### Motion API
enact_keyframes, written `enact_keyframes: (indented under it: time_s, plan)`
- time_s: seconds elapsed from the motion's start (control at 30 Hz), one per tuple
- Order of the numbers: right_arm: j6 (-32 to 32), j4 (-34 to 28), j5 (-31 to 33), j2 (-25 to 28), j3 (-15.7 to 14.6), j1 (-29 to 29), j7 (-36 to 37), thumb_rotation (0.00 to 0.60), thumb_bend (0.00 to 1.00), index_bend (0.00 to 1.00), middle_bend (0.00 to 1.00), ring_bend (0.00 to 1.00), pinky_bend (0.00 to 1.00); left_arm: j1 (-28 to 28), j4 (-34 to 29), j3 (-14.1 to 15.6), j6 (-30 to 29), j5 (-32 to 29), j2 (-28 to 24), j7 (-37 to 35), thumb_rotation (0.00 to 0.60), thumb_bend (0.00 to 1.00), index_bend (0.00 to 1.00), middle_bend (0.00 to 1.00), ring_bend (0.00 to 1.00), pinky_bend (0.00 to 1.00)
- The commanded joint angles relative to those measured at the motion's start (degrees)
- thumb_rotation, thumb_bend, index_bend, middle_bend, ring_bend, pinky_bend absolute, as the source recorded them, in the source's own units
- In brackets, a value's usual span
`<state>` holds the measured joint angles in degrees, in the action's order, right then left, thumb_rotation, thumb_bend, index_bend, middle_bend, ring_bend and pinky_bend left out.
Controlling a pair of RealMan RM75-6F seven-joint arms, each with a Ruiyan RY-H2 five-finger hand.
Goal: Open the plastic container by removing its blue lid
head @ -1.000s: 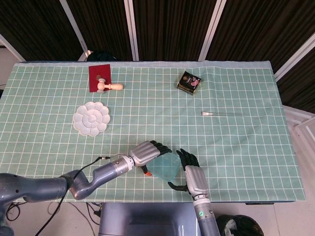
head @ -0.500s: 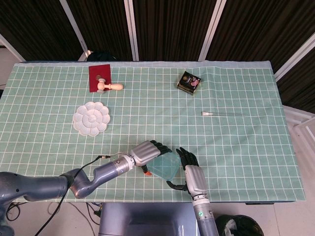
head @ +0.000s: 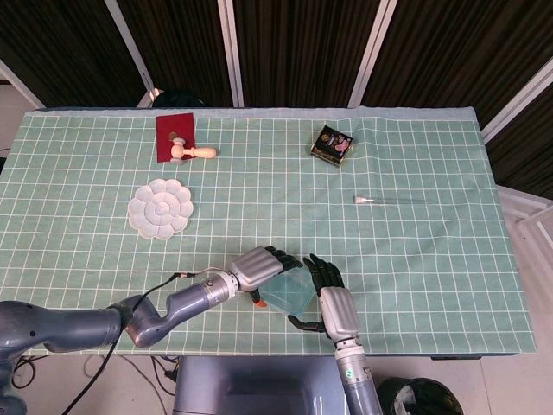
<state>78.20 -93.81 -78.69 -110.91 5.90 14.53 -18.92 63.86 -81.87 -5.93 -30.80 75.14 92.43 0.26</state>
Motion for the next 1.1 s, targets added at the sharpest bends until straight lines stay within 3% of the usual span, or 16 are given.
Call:
enact_keyframes:
  time_s: [0.03, 0.47, 1.1]
  plan:
    - [0.3, 2.5, -2.0, 0.3, -0.8, 0.3, 1.7, 0.6, 0.29, 0.0, 0.0, 0.0, 0.0, 0.4, -0.2, -0.2, 0.7, -0.5, -0.4, -0.2, 0.6, 0.04, 0.15, 0.12, 0.15, 0.31]
    - [0.5, 4.1, -2.3, 0.4, -0.8, 0.1, 3.3, 0.6, 0.29, 0.0, 0.0, 0.0, 0.0, 1.2, -1.0, -0.4, 1.9, -2.7, -0.8, 0.3, 0.6, 0.0, 0.06, 0.04, 0.08, 0.26]
    - [1.0, 8.0, -4.9, -1.6, 1.1, 2.0, 5.2, 0.6, 0.29, 0.0, 0.0, 0.0, 0.0, 2.8, -0.9, -0.3, 4.0, -4.5, -0.9, 0.9, 0.6, 0.0, 0.05, 0.03, 0.08, 0.28]
